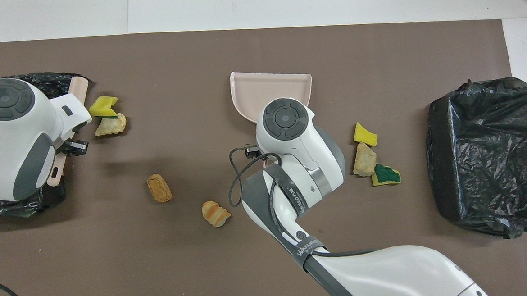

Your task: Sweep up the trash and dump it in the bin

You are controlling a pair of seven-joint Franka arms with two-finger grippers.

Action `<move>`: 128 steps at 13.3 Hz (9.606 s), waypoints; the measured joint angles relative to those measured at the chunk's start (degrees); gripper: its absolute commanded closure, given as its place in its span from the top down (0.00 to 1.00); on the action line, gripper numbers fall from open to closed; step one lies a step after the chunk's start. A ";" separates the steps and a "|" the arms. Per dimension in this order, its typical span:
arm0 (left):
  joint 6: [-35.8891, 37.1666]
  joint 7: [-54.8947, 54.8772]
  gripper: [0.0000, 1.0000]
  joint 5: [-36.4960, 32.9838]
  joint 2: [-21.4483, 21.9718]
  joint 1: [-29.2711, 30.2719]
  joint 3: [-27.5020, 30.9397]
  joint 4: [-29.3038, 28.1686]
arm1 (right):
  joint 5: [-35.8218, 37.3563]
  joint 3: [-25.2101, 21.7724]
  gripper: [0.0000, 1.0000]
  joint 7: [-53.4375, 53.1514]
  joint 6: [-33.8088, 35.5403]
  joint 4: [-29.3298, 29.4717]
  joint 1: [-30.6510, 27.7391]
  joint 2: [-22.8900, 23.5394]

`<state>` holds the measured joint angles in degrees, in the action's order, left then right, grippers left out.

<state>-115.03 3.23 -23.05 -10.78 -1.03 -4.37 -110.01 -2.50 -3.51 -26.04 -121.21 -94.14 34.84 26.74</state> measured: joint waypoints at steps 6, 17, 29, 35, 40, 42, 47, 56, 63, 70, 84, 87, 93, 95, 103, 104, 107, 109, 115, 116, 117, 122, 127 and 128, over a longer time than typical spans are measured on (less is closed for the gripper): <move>-0.04 -0.19 0.00 0.39 1.09 -0.23 -1.40 -4.19 | 0.22 -0.33 0.00 -0.10 -1.12 0.81 -0.34 -0.06; 7.83 -0.41 0.00 20.80 4.67 -13.90 -2.12 -6.45 | 0.59 -0.50 0.00 53.16 11.90 -3.91 -7.09 -14.12; 22.32 26.52 0.00 23.14 12.22 -20.92 -1.04 -9.65 | 4.59 -0.04 0.00 81.36 1.03 -31.01 -4.28 -28.14; 18.18 30.07 0.00 21.28 13.45 -14.43 -0.21 -12.84 | 5.96 -0.03 0.00 80.82 -7.39 -35.09 -2.20 -26.26; 4.43 29.61 0.00 21.26 17.81 -14.62 -0.99 -24.66 | 5.96 -0.05 0.00 80.46 -7.97 -35.09 -1.68 -25.31; 4.28 27.66 0.00 21.81 17.86 -16.16 -1.35 -25.45 | 5.96 -0.05 0.00 80.46 -7.97 -35.09 -1.68 -25.31; -1.91 27.59 0.00 30.96 16.52 -25.35 -1.79 -26.49 | 5.96 -0.05 0.00 80.46 -7.97 -35.07 -1.68 -25.31; -5.61 29.23 0.00 44.48 12.41 -36.75 -1.69 -16.69 | 5.97 -0.05 0.00 80.45 -7.97 -35.05 -1.58 -25.30; 6.57 28.71 0.00 29.43 10.35 -27.73 0.56 -6.80 | 6.02 0.48 0.00 65.36 -4.61 -34.16 1.33 -25.33; 6.53 11.18 0.00 18.68 5.04 -17.26 0.83 -6.26 | 6.18 0.48 0.00 66.03 -4.56 -33.77 1.48 -25.29; 4.60 3.02 0.00 24.96 5.38 -30.71 -1.51 -9.79 | 6.22 0.47 0.00 66.34 -4.56 -33.70 1.46 -25.24; 8.92 7.55 0.00 25.01 6.29 -30.71 -0.40 -8.81 | 6.22 0.47 0.00 66.34 -4.56 -33.70 1.46 -25.24; 13.25 31.87 0.00 25.05 8.47 -30.63 0.21 -8.08 | 6.22 0.47 0.00 66.34 -4.56 -33.70 1.46 -25.24; 12.95 37.83 0.00 25.05 8.55 -30.64 0.09 -8.64 | 6.22 0.46 0.00 66.35 -4.56 -33.68 1.43 -25.24; -1.18 39.75 0.00 27.36 12.56 -34.54 -1.17 -19.05 | 6.27 -0.01 0.00 80.94 9.77 -31.36 -7.43 -32.40; -2.03 40.02 0.00 27.49 12.85 -36.16 -1.27 -20.11 | 6.27 -0.07 0.00 81.80 11.84 -31.14 -8.88 -34.11; -2.45 42.45 0.00 29.16 14.30 -41.04 -1.45 -22.48 | 6.36 -0.24 0.00 84.04 16.46 -30.72 -13.54 -40.51; -2.45 44.23 0.00 31.77 16.28 -45.39 -1.50 -24.19 | 7.63 -0.34 0.00 87.06 19.94 -30.51 -18.30 -45.86; -5.41 45.64 0.00 36.93 18.21 -52.12 -1.51 -27.07 | 10.22 -0.94 0.00 106.72 22.99 -30.24 -43.92 -54.40; -6.26 46.56 0.00 37.52 18.21 -53.24 -1.55 -27.45 | 11.62 -1.03 0.00 110.19 22.42 -29.59 -47.76 -53.64; -7.45 47.69 0.00 37.79 18.20 -54.15 -1.53 -27.98 | 12.75 -1.07 0.00 112.81 21.32 -28.54 -50.49 -52.18; -11.10 50.72 0.33 37.88 16.94 -55.74 -1.53 -29.59 | 20.16 -1.21 0.00 122.50 11.53 -24.52 -57.93 -42.71; -11.91 50.08 1.00 37.82 16.31 -55.61 -0.72 -28.97 | 26.65 -1.21 0.00 122.53 4.70 -24.47 -59.25 -39.51; -12.07 48.84 1.00 37.64 16.32 -54.94 -0.37 -28.05 | 28.45 -1.08 0.00 122.48 4.12 -24.47 -59.19 -39.20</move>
<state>-127.09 52.07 14.58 5.55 -55.97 -4.74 -138.06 25.94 -4.59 96.44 -117.09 -118.61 -24.35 -12.46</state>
